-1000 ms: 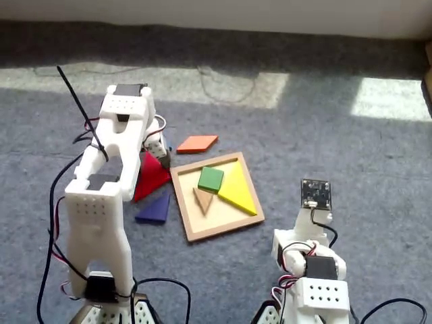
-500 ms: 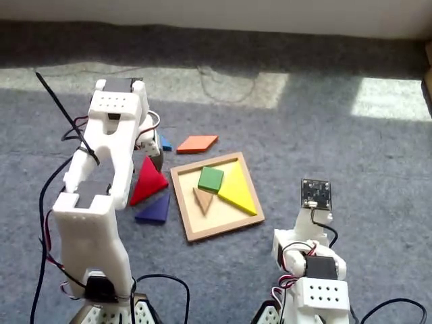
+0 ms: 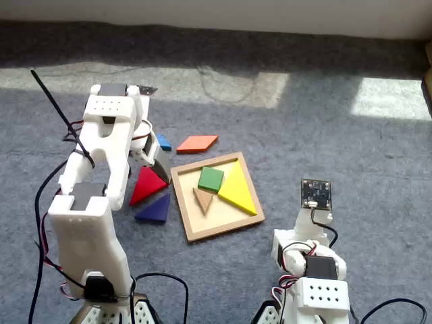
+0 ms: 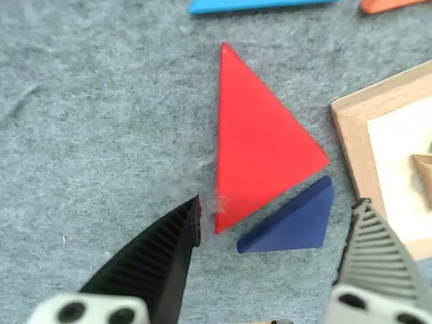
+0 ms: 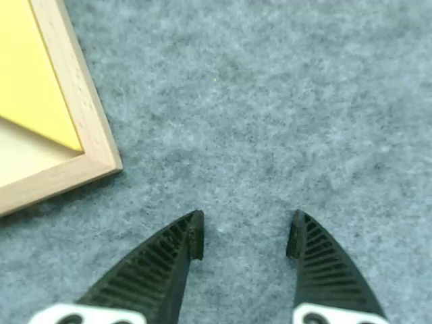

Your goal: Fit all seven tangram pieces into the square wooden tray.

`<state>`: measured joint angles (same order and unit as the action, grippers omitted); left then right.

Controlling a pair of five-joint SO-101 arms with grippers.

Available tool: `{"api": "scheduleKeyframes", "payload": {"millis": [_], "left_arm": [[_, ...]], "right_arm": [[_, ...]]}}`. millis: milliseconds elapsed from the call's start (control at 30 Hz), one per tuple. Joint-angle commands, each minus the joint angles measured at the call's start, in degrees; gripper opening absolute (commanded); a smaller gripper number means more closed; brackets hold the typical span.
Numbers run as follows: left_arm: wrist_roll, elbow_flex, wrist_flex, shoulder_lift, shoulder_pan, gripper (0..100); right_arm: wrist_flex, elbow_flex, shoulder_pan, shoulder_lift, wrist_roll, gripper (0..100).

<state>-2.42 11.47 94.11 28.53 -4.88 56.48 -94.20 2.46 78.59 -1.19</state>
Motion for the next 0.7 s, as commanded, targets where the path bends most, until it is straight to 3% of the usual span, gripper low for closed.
{"api": "scheduleKeyframes", "payload": {"millis": [0, 167, 533, 667], "left_arm": [[-1.32, 0.31, -2.46, 0.75, -0.57, 35], [-1.32, 0.40, -7.30, 6.20, -0.40, 35], [-3.87, 0.31, -7.47, 7.52, -0.48, 35], [-4.13, 0.31, -7.74, 7.69, -0.04, 26]], "right_arm": [[-0.40, -0.66, -0.84, -0.04, -0.44, 20.2], [-0.40, -0.66, -0.84, -0.04, -0.44, 20.2], [-0.40, -0.66, -0.84, -0.04, -0.44, 20.2], [-0.40, -0.66, -0.84, -0.04, -0.44, 20.2]]}}
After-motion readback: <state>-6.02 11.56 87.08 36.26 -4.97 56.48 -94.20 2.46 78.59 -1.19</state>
